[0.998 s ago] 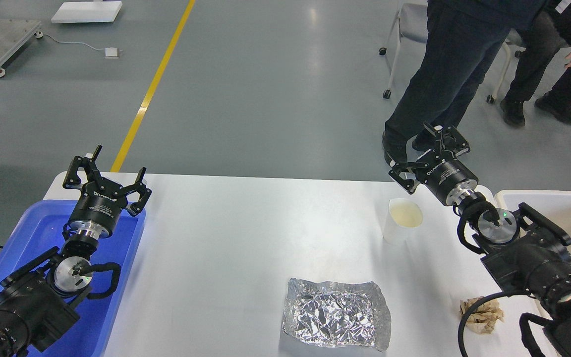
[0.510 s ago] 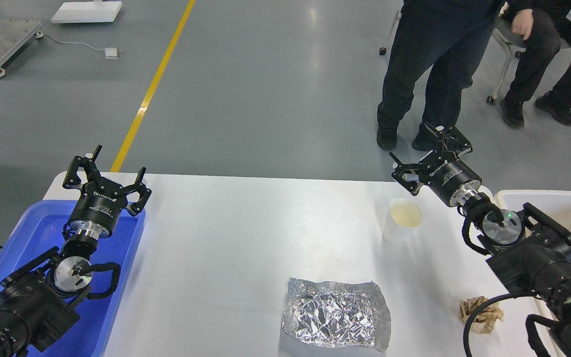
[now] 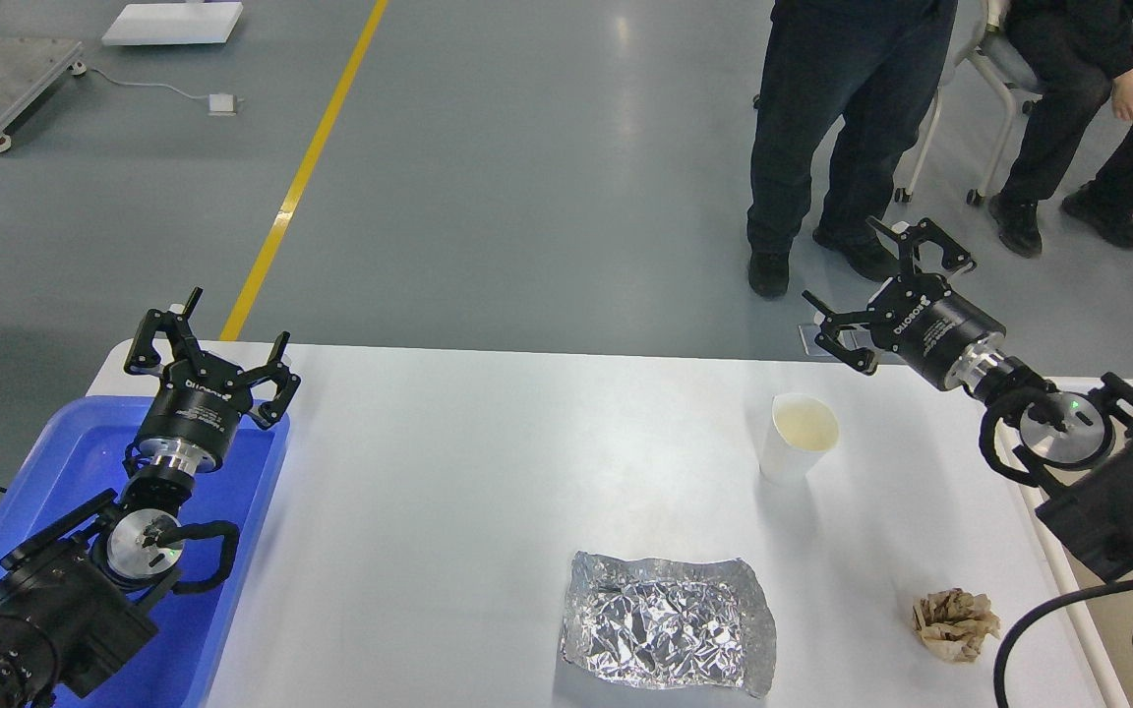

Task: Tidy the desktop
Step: 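Raise the right gripper and move it back from the table edge, then swing the open right gripper toward the white paper cup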

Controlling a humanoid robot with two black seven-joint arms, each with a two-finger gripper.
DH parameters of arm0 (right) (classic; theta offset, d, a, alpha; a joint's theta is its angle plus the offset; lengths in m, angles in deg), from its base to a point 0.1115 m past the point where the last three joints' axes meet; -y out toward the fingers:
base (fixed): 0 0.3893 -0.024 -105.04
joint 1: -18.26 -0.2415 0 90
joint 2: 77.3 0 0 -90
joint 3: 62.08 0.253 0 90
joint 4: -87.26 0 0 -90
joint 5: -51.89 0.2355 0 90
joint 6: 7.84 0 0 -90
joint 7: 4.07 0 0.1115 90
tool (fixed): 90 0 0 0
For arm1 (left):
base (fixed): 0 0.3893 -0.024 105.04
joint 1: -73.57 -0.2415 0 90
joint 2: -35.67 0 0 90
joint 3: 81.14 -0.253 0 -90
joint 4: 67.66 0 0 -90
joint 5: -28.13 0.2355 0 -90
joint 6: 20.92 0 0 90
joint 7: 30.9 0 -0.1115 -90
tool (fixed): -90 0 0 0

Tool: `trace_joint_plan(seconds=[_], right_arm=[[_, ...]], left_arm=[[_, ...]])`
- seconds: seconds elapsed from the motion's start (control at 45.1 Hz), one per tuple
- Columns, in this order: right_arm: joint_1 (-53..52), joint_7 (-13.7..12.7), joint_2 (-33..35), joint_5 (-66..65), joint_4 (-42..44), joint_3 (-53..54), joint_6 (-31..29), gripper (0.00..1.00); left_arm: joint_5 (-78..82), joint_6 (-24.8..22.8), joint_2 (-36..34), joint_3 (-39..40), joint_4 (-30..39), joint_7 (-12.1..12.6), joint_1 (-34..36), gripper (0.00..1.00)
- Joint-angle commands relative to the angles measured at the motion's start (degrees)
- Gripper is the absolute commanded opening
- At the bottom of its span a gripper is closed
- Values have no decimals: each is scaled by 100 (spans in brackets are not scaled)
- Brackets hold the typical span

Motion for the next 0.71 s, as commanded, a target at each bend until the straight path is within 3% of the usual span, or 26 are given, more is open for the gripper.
trace_joint_plan(seconds=[0.0, 0.687], right_arm=[[83, 1, 672, -982, -977, -43, 10, 100], [-145, 98, 1165, -5913, -1470, -552, 220, 100]], left_arm=[[1, 0, 0, 0, 0, 0, 0, 100], [1, -9, 0, 0, 0, 8, 0, 100]])
